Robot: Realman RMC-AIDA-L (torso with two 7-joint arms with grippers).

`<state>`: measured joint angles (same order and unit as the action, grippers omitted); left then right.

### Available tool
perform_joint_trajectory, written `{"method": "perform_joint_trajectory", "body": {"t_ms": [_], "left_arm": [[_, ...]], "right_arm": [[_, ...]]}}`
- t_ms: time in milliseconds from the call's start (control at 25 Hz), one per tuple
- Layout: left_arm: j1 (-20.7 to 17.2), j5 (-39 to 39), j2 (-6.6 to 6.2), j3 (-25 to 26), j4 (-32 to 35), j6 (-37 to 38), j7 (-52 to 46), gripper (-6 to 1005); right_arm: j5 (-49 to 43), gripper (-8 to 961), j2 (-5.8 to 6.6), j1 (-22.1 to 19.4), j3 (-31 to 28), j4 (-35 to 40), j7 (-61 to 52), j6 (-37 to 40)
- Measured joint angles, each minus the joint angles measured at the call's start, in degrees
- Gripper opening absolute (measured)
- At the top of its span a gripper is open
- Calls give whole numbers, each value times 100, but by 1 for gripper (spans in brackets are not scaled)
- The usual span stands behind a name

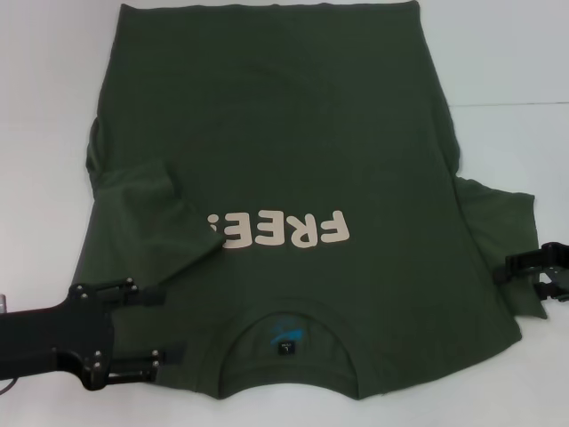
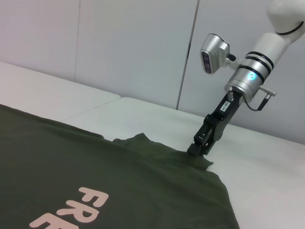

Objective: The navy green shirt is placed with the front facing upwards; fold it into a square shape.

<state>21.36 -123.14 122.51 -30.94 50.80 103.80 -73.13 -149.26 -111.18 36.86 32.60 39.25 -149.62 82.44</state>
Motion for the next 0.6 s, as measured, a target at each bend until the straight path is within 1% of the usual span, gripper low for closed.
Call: {"method": "perform_joint_trajectory", "body": {"t_ms": [320, 600], "left_arm": [[0, 0, 0, 0, -9, 0, 0, 800], [0, 1, 0, 1, -19, -9, 0, 800]], "right_arm": [[72, 769, 7, -5, -91, -26, 9, -18], [82, 740, 29, -6, -210, -49, 20, -18]]}}
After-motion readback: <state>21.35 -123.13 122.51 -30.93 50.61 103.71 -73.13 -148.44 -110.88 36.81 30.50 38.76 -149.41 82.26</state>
